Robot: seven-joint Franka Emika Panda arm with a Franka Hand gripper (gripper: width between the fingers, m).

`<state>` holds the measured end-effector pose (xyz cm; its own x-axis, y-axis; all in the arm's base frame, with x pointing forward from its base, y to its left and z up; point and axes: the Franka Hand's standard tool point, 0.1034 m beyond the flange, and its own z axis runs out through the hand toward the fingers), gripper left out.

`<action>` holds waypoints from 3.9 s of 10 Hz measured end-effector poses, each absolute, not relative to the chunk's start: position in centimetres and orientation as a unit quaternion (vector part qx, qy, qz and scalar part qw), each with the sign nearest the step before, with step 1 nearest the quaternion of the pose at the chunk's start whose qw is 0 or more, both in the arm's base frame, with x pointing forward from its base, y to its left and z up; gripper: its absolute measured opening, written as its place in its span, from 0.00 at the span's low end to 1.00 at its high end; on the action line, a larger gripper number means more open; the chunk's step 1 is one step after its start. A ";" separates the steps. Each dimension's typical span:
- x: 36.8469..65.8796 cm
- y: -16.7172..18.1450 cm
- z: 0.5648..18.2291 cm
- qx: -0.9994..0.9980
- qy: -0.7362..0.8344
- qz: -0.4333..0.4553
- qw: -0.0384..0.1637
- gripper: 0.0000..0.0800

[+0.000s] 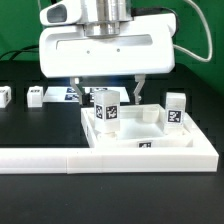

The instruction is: Assemble square table

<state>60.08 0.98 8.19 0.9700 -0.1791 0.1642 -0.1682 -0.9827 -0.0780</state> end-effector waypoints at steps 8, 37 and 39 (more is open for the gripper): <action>60.0 0.1 8.1 -0.984 -0.156 -0.091 0.005 0.81; 61.0 0.4 7.9 -0.984 0.150 -0.087 0.033 0.81; 61.0 0.5 7.9 -0.995 0.048 -0.089 0.019 0.81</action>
Offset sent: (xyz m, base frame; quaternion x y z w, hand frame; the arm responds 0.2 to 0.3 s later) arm -0.0074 -0.0005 0.0018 -0.0021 0.0123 -0.1415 0.9899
